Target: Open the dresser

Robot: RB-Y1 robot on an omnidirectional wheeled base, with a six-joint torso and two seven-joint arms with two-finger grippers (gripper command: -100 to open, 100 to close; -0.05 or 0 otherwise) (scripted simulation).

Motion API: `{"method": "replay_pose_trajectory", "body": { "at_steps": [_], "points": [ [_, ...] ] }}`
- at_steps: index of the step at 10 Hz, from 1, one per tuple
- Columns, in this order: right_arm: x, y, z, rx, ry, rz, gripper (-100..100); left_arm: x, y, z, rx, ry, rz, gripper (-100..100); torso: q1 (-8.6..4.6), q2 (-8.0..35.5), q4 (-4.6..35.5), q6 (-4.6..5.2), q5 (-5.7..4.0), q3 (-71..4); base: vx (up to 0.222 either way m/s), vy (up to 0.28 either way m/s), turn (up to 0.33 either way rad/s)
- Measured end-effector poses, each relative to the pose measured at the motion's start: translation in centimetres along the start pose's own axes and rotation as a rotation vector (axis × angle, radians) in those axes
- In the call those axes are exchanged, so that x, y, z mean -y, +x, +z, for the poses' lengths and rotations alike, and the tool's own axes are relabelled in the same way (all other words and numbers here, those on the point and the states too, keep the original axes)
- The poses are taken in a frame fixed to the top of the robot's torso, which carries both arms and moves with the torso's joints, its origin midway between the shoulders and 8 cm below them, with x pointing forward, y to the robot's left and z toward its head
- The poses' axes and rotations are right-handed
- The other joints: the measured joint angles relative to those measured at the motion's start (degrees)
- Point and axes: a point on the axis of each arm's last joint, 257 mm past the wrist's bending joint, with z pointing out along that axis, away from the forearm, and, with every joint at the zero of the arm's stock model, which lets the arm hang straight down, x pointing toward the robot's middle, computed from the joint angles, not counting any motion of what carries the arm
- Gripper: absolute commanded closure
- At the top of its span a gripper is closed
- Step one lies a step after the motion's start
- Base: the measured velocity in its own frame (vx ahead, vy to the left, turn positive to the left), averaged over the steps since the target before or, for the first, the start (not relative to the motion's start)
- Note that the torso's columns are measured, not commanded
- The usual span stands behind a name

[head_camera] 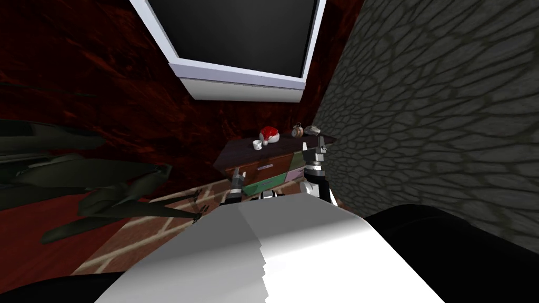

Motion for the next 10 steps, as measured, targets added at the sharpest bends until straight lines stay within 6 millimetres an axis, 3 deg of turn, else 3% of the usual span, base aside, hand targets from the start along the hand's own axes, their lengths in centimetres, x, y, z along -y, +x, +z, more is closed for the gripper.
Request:
{"method": "replay_pose_trajectory", "body": {
  "at_steps": [8,10],
  "points": [
    [0.0,0.0,0.0,0.000,0.000,0.000,0,-8.4,1.1,-3.6,-0.027,-0.201,-0.050,-100,0.01,-0.02,-0.01,-0.03,0.01,-0.01,0.100,-0.185,0.255],
    [0.0,0.0,0.0,0.000,0.000,0.000,0,-9.6,1.2,-4.4,-0.036,-0.241,-0.048,-100,0.01,0.04,0.01,-0.01,0.01,0.02,0.044,-0.133,0.119]
  ]
}}
